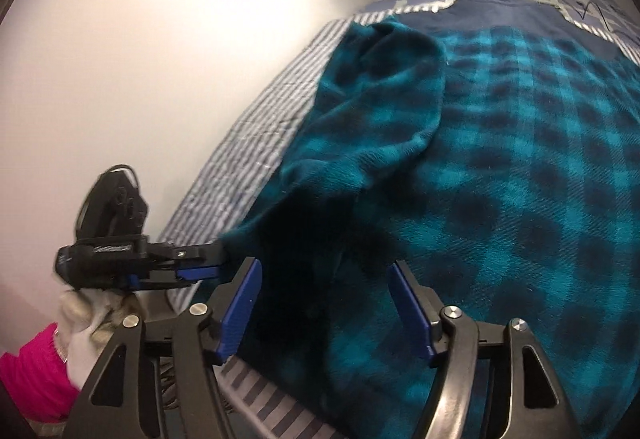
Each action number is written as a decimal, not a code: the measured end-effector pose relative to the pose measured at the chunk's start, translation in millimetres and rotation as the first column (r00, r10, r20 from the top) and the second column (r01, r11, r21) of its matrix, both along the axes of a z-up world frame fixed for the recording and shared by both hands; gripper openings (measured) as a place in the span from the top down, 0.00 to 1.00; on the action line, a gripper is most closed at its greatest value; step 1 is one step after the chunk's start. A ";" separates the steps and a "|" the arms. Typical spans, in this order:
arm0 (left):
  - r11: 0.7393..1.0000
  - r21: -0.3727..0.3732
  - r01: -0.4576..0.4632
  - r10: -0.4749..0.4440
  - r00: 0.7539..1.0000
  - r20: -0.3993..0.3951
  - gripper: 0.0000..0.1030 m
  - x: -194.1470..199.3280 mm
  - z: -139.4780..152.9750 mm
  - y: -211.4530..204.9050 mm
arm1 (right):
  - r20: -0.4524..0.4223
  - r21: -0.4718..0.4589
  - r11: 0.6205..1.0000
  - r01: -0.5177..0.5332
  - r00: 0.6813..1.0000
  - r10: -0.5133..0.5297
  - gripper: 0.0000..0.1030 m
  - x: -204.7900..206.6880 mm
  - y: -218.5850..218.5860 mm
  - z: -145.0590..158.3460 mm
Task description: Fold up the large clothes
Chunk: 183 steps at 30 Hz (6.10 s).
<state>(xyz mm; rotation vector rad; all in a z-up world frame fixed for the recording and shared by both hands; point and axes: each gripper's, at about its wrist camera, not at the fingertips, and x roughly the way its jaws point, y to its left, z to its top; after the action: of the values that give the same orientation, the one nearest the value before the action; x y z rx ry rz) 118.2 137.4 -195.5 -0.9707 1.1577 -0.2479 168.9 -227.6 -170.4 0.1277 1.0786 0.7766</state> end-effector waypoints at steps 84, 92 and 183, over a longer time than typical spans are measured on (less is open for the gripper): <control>0.985 0.158 -0.075 0.064 0.995 0.074 0.91 -61.2 -2.2 19.9 | 0.091 -0.228 0.965 -0.131 0.984 0.155 0.61 -27.9 116.9 -23.9; 0.974 0.223 -0.045 0.006 0.984 0.176 0.92 -61.7 26.5 -4.1 | 0.046 -0.143 0.989 -0.044 0.998 0.051 0.42 11.0 104.3 7.6; 0.853 0.477 0.212 -0.354 0.907 0.230 0.86 -39.1 63.2 -122.3 | 0.010 -0.116 0.992 -0.053 0.998 0.055 0.67 -43.1 -19.6 -9.7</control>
<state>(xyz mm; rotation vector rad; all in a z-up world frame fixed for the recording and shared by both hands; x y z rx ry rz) 79.1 15.1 -132.3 -0.3332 1.0018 -0.3456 125.8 -247.1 -180.1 -0.0048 1.1157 0.7606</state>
